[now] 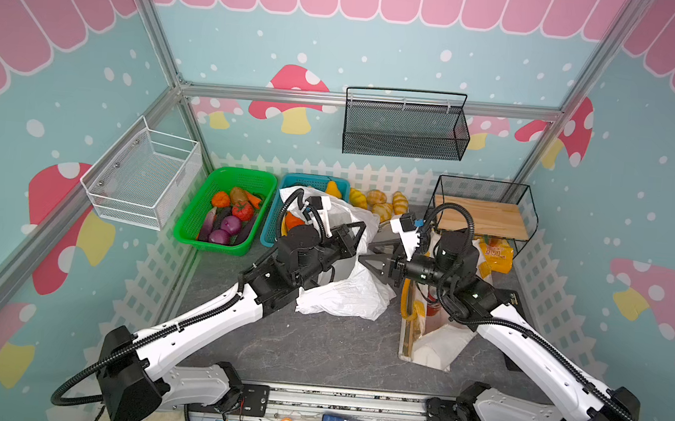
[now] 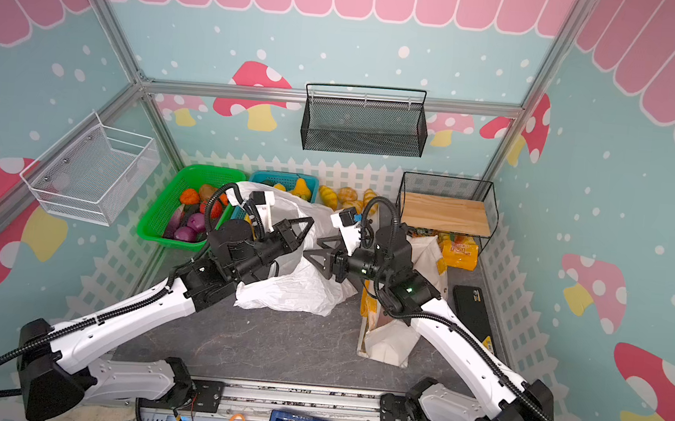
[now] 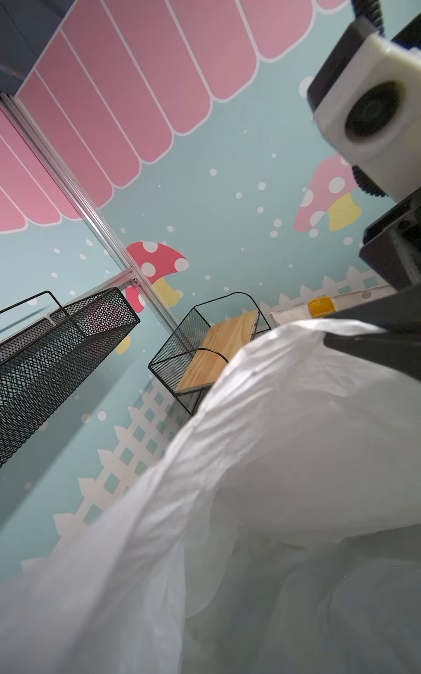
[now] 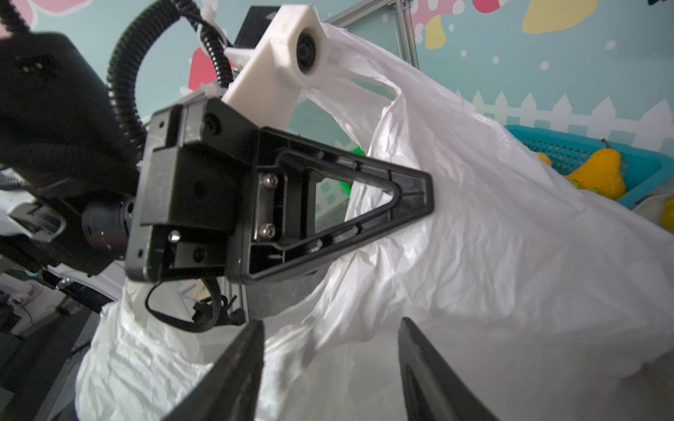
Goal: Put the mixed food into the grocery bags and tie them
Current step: 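Lift the plastic bag with the left gripper toward the right gripper, then grasp the bag's other handle with the right gripper while the left gripper holds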
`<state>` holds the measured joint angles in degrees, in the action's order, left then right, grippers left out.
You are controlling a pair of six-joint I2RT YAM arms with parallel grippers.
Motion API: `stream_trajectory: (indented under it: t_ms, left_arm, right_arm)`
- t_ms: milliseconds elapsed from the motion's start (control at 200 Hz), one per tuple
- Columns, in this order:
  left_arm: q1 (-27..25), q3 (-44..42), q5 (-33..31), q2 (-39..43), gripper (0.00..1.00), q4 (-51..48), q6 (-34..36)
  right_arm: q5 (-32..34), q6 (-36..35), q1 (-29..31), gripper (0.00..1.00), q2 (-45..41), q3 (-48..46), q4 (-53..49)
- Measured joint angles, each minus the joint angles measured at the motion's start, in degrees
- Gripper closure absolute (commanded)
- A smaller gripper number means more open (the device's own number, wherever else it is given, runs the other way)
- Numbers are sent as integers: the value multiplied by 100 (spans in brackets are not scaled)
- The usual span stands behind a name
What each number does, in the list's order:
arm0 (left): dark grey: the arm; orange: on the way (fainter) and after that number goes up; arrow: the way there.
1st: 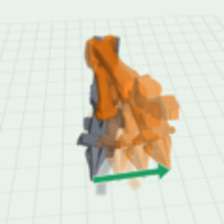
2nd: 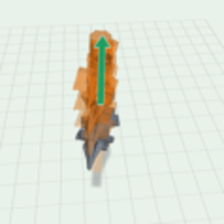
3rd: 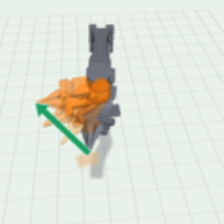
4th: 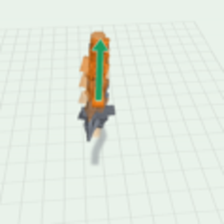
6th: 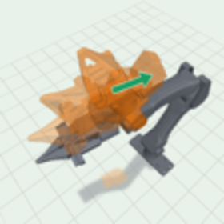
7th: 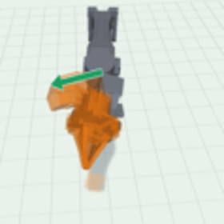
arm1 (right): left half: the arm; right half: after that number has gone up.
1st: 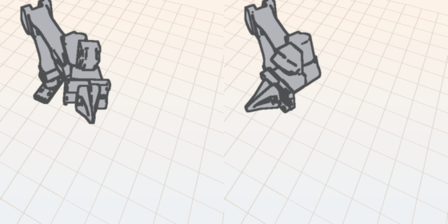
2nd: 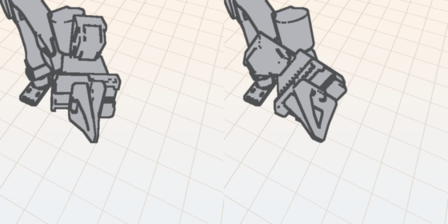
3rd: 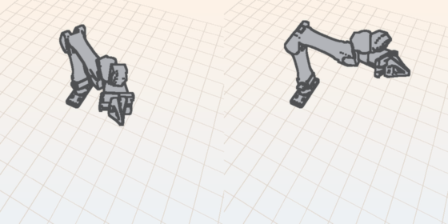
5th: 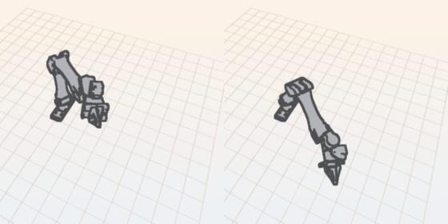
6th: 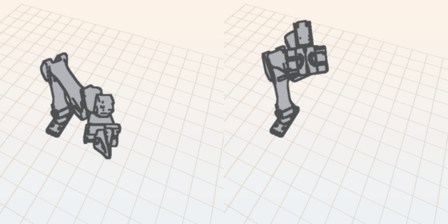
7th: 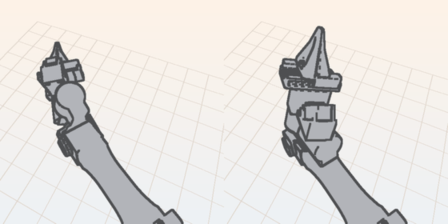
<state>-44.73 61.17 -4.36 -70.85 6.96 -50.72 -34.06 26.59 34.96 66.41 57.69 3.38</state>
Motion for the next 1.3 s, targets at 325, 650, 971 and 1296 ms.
stream_trajectory:
  t_ms: [325, 650, 971, 1296]
  left_arm:
    - [361, 190, 719, -79, 43, -229, 348]
    - [1504, -765, 1556, 1808, 30, -1329, 817]
    - [1561, -1939, 1215, 3434, 28, -2647, 739]
    - [1729, -3143, 778, 4240, 23, -2415, -254]
  right_arm:
    - [400, -151, -299, 100, -17, -160, -195]
    - [-9, 533, -1062, 100, -144, -481, 221]
    - [52, 1427, -1097, 100, -140, -695, 1032]
    - [157, 1965, -1097, 100, -140, -848, 1561]
